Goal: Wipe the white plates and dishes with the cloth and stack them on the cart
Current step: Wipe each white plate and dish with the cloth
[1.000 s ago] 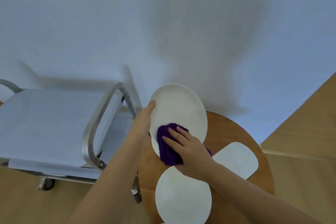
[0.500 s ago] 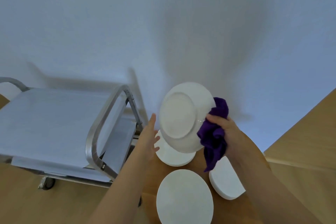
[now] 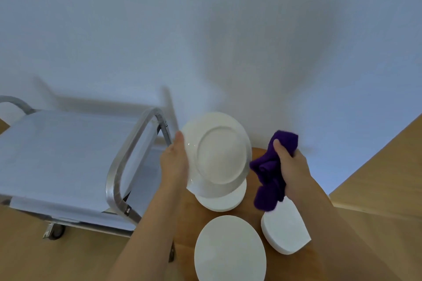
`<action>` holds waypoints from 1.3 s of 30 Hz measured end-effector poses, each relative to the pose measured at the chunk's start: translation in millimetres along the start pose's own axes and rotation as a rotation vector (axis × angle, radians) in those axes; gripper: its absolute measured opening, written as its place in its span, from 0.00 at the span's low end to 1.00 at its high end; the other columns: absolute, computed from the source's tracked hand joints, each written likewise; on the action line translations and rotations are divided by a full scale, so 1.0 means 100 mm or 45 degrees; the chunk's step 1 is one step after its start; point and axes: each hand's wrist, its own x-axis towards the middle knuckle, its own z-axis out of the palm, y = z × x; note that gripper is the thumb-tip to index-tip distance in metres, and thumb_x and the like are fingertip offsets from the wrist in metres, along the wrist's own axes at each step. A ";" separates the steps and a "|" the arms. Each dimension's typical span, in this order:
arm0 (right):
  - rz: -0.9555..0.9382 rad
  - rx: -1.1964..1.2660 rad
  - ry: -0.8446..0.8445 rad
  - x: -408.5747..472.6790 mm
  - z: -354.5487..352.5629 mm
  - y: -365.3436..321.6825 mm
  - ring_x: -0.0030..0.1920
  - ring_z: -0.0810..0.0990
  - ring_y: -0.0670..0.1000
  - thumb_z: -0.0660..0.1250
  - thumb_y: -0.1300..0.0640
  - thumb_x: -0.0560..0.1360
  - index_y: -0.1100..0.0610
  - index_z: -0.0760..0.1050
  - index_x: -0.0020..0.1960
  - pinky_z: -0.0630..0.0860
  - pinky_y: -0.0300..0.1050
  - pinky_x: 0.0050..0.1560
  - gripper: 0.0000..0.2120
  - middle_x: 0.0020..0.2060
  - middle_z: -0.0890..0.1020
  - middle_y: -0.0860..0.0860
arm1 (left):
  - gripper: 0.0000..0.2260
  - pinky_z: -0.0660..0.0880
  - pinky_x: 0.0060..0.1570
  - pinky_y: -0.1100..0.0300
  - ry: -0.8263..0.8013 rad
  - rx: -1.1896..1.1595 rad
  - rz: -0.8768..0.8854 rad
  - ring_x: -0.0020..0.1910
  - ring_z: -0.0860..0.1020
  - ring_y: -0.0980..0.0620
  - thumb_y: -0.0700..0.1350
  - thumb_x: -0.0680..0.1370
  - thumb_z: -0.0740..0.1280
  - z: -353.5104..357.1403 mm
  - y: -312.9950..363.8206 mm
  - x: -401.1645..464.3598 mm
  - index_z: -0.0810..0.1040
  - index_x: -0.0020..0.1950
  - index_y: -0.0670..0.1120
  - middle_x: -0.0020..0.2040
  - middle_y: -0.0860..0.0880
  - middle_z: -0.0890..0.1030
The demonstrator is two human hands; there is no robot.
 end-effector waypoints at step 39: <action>-0.848 -0.280 0.069 0.14 0.37 -0.30 0.43 0.77 0.42 0.62 0.41 0.71 0.39 0.68 0.42 0.70 0.37 0.44 0.04 0.41 0.77 0.40 | 0.19 0.73 0.26 0.67 -0.087 -0.332 0.032 0.28 0.79 0.58 0.60 0.78 0.61 0.09 0.42 -0.61 0.77 0.38 0.47 0.29 0.55 0.80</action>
